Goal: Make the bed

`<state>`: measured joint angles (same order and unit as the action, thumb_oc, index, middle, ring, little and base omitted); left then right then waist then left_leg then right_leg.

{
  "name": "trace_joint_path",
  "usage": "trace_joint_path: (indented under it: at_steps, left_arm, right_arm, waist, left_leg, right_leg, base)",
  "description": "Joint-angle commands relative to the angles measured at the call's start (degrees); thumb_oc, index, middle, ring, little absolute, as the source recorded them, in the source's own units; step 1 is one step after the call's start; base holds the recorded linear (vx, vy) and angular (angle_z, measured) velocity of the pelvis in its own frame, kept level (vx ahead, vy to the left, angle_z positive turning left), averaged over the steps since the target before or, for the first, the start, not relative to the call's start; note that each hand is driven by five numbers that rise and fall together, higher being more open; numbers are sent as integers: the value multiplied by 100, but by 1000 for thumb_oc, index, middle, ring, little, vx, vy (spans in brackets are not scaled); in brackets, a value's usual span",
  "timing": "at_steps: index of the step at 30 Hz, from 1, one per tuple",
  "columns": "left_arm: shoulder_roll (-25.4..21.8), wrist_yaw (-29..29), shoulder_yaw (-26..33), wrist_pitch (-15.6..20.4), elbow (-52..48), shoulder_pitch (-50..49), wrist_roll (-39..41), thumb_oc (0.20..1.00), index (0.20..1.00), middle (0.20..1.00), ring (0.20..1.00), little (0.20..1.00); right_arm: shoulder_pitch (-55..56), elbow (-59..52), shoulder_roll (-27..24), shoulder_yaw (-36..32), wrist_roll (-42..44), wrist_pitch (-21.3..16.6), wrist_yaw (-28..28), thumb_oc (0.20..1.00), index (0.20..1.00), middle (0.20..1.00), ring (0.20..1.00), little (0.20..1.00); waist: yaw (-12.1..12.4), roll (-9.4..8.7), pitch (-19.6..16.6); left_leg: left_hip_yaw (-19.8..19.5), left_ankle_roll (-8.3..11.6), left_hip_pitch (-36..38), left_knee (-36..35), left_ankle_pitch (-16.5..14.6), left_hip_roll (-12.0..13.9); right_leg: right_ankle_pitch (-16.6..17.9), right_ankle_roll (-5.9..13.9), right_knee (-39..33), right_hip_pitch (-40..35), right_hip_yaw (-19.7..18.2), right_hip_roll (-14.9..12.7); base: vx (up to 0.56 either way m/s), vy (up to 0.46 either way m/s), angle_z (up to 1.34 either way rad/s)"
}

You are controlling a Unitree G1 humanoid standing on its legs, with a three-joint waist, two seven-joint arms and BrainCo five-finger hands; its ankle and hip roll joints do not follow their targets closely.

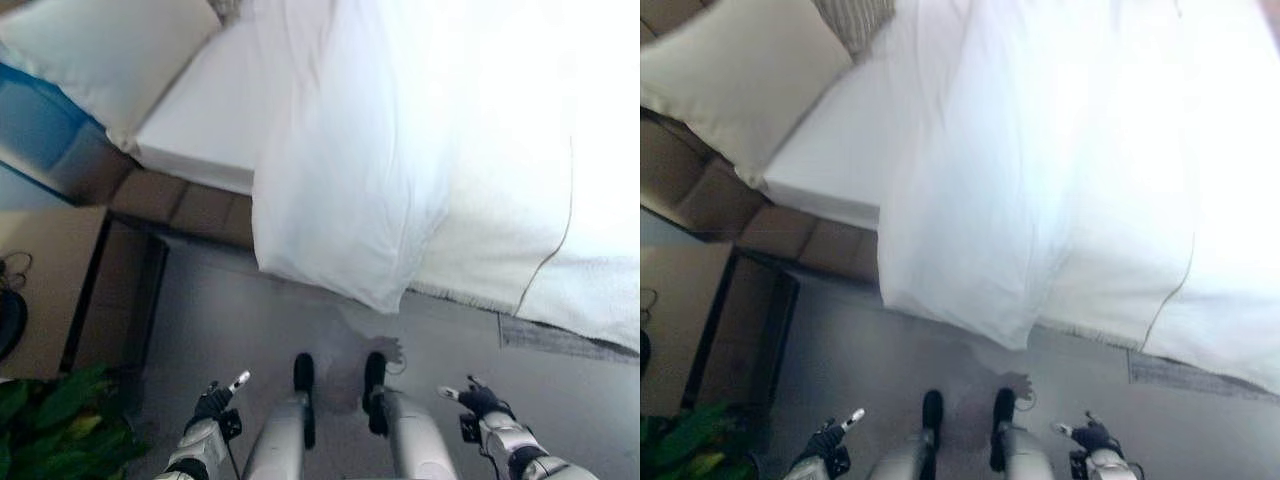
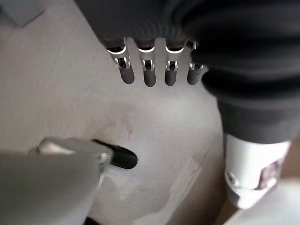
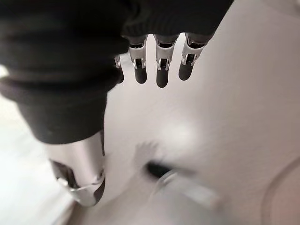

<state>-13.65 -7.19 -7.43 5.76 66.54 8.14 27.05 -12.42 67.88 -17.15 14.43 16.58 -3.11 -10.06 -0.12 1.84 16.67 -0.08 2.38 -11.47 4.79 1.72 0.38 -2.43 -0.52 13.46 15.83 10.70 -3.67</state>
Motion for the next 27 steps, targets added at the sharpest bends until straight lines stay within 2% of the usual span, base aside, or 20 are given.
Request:
trace_joint_path:
  at_steps: [1,4,5,6,9,14,27]
  left_arm:
    - [-172,160,17,-9,64,69,-895,1000,1000,1000,1000,1000]
    - [-278,226,-136,-51,144,-99,-1700,1000,1000,1000,1000,1000]
    - [-278,226,-137,-51,143,-100,-1701,1000,1000,1000,1000,1000]
    - [-330,179,-176,-80,212,-212,-2121,1000,1000,1000,1000,1000]
    - [-409,94,-413,-81,289,-291,-2859,1000,1000,1000,1000,1000]
    - [-282,91,-344,-163,473,-458,-2947,1000,1000,1000,1000,1000]
    - [46,456,-674,-212,580,-487,-3098,1000,1000,1000,1000,1000]
  right_arm:
    - [37,-184,-344,139,-650,61,254,1000,1000,1000,1000,1000]
    - [246,-96,-353,145,-1006,125,393,1000,1000,1000,1000,1000]
    - [248,-97,-353,144,-1006,125,393,1000,1000,1000,1000,1000]
    - [414,-39,-352,147,-1205,155,470,1000,1000,1000,1000,1000]
    - [618,123,-327,103,-1401,180,515,1000,1000,1000,1000,1000]
    - [859,235,-173,38,-1457,221,549,1000,1000,1000,1000,1000]
    - [883,329,120,352,-1614,261,774,1000,1000,1000,1000,1000]
  waist:
    - [-6,-132,15]
    - [-30,-170,-363]
    - [-26,-170,-354]
    - [-29,-195,-605]
    - [-61,-236,-895]
    - [-94,-256,-1117]
    - [-129,-296,-1254]
  left_leg:
    - [95,36,216,44,73,-300]
    - [163,7,612,-152,11,-266]
    - [166,7,628,-159,11,-265]
    - [217,-27,877,-334,-21,-257]
    - [322,-31,1180,-587,-47,-248]
    - [444,-44,1513,-979,22,-216]
    - [543,-69,1686,-979,-97,-222]
  right_leg:
    - [102,404,-759,-839,-1,137]
    - [166,449,-991,-1195,-46,180]
    - [168,449,-997,-1209,-49,181]
    - [229,485,-1181,-1427,-103,214]
    - [332,550,-1456,-1677,-167,245]
    - [355,592,-1542,-1871,-216,295]
    - [414,614,-1762,-2088,-320,304]
  base:
    - [98,-49,-6]
    - [95,-8,-5]
    - [115,23,-7]
    - [127,30,-7]
    - [102,40,-8]
    - [39,42,-16]
    - [4,7,-4]
